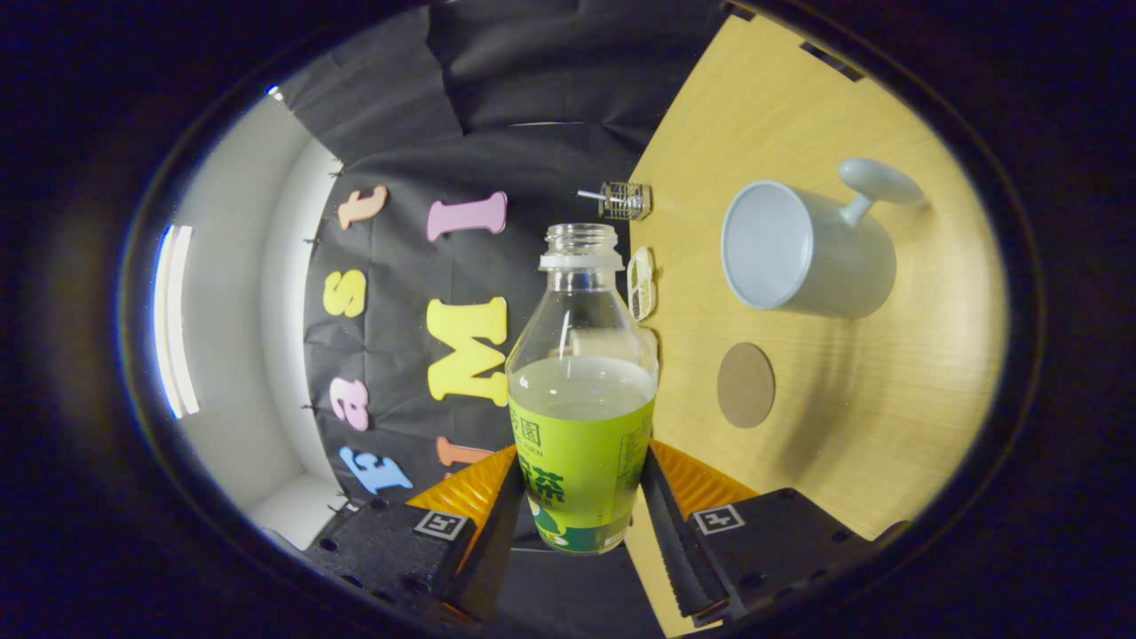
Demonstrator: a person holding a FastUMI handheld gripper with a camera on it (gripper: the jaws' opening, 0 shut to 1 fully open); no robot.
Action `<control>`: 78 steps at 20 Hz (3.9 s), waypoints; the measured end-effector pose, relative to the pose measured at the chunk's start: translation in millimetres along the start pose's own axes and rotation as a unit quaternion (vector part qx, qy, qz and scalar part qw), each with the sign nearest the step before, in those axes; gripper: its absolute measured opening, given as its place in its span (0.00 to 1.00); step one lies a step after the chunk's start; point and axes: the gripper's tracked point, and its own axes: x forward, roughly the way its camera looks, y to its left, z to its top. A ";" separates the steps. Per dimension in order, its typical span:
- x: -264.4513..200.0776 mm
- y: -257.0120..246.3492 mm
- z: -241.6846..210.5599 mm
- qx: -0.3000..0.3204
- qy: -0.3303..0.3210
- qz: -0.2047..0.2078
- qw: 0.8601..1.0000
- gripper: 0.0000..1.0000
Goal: Take the bottle from table, then pour the juice into the cup, finally place the bottle on the coaster
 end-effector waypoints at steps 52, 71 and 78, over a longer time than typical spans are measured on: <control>125.0 -65.8 43.2 -0.646 0.049 -0.167 0.743 0.79; 105.4 -66.3 43.4 -0.656 0.062 -0.172 0.732 1.00; 21.1 -29.4 38.4 -0.669 0.016 -0.134 0.731 1.00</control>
